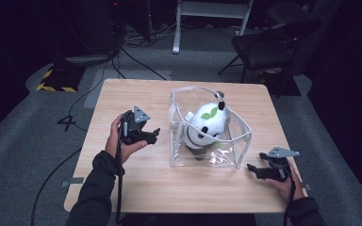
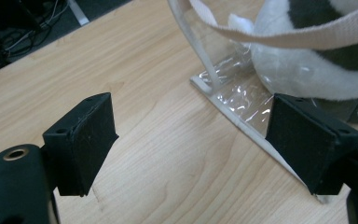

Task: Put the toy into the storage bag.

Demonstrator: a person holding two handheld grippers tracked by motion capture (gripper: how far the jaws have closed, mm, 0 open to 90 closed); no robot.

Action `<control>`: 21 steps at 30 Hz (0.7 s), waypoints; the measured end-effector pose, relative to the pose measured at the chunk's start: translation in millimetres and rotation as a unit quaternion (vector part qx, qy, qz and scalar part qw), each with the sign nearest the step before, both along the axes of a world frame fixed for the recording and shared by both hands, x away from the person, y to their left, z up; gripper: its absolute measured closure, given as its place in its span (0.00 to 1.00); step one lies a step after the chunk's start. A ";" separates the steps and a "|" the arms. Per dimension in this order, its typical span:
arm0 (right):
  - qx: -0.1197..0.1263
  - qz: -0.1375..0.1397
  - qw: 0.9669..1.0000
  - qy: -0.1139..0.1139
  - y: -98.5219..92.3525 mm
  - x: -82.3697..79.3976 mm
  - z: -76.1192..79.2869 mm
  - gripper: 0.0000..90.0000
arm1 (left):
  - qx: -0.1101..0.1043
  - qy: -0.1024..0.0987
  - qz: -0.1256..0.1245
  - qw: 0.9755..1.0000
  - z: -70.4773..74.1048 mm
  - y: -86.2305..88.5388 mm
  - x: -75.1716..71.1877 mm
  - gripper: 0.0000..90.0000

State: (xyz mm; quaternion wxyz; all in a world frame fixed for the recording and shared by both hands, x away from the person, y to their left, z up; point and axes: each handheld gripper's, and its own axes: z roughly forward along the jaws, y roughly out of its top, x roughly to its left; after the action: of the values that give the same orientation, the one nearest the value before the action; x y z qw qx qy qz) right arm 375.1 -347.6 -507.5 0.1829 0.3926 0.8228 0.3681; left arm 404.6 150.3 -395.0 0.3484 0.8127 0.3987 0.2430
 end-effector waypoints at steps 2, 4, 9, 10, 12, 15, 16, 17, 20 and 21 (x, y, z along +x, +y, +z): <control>0.000 0.000 1.000 0.000 0.0 0.0 0.0 0.24 | 0.003 0.004 0.002 1.000 -3.4 2.0 -0.2 0.18; 0.000 0.000 1.000 0.000 0.0 0.0 0.0 0.24 | 0.001 0.007 0.005 1.000 -6.4 3.7 -0.7 0.18; 0.000 0.000 1.000 0.000 0.0 0.0 0.0 0.24 | 0.009 0.016 0.007 1.000 -13.4 7.0 -1.8 0.18; 0.000 0.000 1.000 0.000 0.0 0.0 0.0 0.24 | 0.011 0.018 0.007 1.000 -15.2 8.2 -2.1 0.18; 0.000 0.000 1.000 0.000 0.0 0.0 0.0 0.24 | 0.013 0.020 0.011 1.000 -18.6 9.8 -2.5 0.18; 0.000 0.000 1.000 0.000 0.0 0.0 0.0 0.24 | 0.024 0.026 0.014 0.999 -24.2 11.6 -3.7 0.18; 0.000 0.000 1.000 0.000 0.0 0.0 0.0 0.24 | 0.026 0.028 0.016 0.999 -25.3 12.1 -4.1 0.18; 0.000 0.000 1.000 0.000 0.0 0.0 0.0 0.24 | 0.029 0.029 0.017 0.999 -27.1 12.8 -4.6 0.18; 0.000 0.000 1.000 0.000 0.0 0.0 0.0 0.24 | 0.036 0.033 0.018 0.999 -31.6 14.9 -5.5 0.18; 0.000 0.000 1.000 0.000 0.0 0.0 0.0 0.24 | 0.036 0.035 0.019 0.999 -33.3 16.2 -5.9 0.18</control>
State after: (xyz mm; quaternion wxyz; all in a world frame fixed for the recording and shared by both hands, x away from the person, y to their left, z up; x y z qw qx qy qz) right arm 375.1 -347.6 -507.5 0.1830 0.3926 0.8228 0.3679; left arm 398.8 166.5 -428.3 0.3002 0.8250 0.4167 0.2356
